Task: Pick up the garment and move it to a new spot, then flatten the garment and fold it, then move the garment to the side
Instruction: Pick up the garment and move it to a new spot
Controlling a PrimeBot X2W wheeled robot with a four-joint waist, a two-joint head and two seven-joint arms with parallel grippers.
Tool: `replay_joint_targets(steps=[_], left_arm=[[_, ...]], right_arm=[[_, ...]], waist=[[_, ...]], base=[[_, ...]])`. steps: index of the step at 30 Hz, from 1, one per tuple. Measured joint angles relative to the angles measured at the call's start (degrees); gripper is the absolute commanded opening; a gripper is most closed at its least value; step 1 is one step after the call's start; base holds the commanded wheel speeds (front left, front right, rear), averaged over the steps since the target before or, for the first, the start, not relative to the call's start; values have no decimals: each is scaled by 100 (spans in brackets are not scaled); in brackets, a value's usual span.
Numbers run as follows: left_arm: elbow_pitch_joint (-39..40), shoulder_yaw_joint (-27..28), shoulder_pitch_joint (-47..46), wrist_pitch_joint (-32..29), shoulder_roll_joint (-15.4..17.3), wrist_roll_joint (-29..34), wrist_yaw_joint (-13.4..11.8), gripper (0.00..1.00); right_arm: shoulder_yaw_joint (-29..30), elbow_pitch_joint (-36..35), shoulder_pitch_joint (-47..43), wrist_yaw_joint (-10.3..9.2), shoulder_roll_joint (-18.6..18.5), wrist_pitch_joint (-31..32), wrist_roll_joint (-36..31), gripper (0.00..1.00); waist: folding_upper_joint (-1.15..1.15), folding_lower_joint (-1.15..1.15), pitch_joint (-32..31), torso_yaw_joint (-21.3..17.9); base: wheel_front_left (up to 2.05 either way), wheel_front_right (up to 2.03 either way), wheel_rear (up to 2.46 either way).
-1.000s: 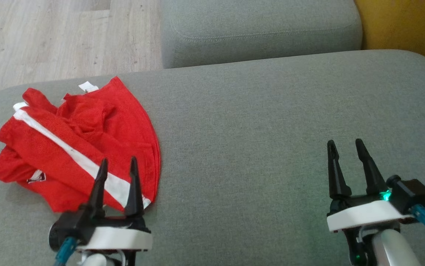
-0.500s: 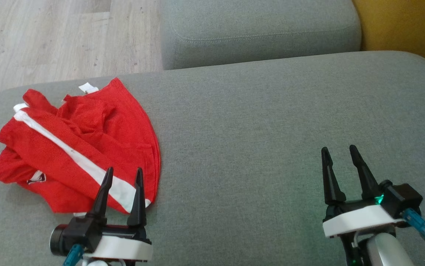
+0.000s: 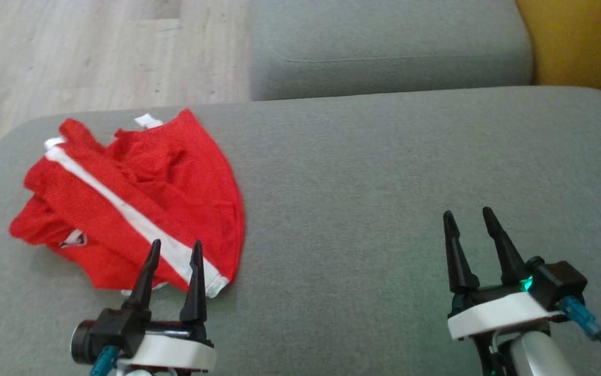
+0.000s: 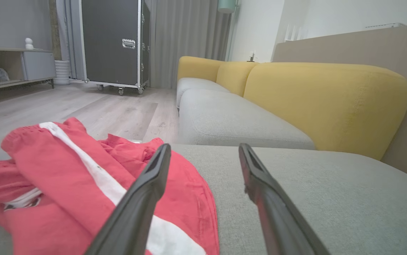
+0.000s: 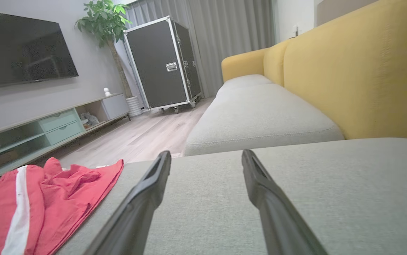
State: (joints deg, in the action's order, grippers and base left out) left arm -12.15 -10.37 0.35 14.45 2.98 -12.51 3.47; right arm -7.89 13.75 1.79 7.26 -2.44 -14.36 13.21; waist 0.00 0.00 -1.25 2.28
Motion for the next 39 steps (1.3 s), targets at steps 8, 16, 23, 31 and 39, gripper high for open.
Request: replay_joint_targets(steps=[8, 16, 23, 31, 39], left_arm=[[3, 270, 29, 1, -4, 141, -18, 100], [5, 548, 249, 1, -3, 200, -53, 100], [16, 709, 311, 1, -2, 258, -49, 100], [49, 845, 456, 1, -1, 299, -44, 100], [76, 921, 468, 1, -2, 312, -41, 100]], right_arm=[[-420, 1, -29, 0, -5, 0, 144, 100], [-866, 8, -170, 0, -10, 0, 346, 100], [-1180, 21, -227, 0, -10, 0, 456, 100], [-1367, 27, -233, 0, -10, 0, 567, 100], [-1433, 34, -236, 0, -10, 0, 595, 100]], waist=[[0, 0, -111, 526], [0, 0, -264, 1164], [0, -1, -400, 1662], [0, -1, -507, 1977], [0, -1, -483, 1895]], base=[[0, 0, 0], [0, 0, 0], [0, 0, 0], [0, 0, 0], [0, 0, 0]])
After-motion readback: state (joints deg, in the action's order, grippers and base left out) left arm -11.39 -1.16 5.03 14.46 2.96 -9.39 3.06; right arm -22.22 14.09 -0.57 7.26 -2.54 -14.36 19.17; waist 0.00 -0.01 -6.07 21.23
